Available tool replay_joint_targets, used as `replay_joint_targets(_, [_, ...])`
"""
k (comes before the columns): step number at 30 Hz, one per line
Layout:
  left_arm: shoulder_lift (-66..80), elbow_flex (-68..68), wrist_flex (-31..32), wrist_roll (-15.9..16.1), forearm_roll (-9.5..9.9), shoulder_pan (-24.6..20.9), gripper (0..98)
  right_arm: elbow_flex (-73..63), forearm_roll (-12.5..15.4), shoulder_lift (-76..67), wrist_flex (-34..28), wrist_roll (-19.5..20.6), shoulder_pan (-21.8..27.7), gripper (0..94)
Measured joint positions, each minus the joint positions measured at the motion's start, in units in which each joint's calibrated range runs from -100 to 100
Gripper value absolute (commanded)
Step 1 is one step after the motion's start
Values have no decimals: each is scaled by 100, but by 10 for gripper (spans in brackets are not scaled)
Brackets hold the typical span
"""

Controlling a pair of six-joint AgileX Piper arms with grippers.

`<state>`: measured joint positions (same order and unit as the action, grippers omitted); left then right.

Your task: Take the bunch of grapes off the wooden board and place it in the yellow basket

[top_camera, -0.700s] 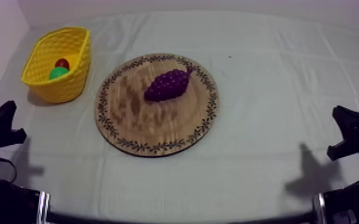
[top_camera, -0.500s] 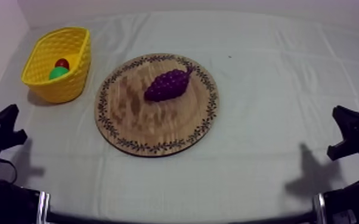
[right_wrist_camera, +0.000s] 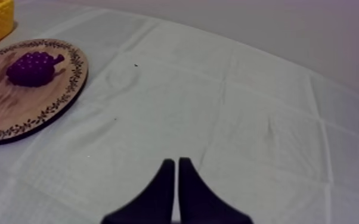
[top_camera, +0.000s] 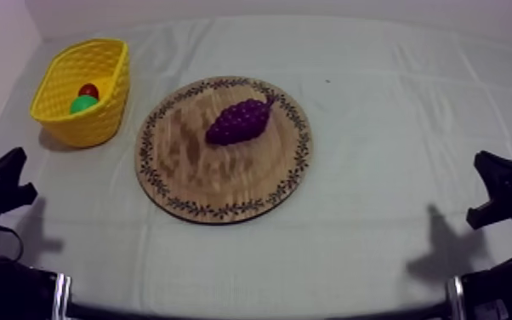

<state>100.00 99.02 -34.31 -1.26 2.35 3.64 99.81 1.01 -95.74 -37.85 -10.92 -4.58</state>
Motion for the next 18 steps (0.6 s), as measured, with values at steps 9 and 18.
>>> replay_joint_targets(9, [-495,-391,80,216,-46,12,0,0,0,0,0,0,0,4])
replay_joint_targets(18, [-1831,-1994,-614,457,-101,173,0,0,0,0,0,0,0,4])
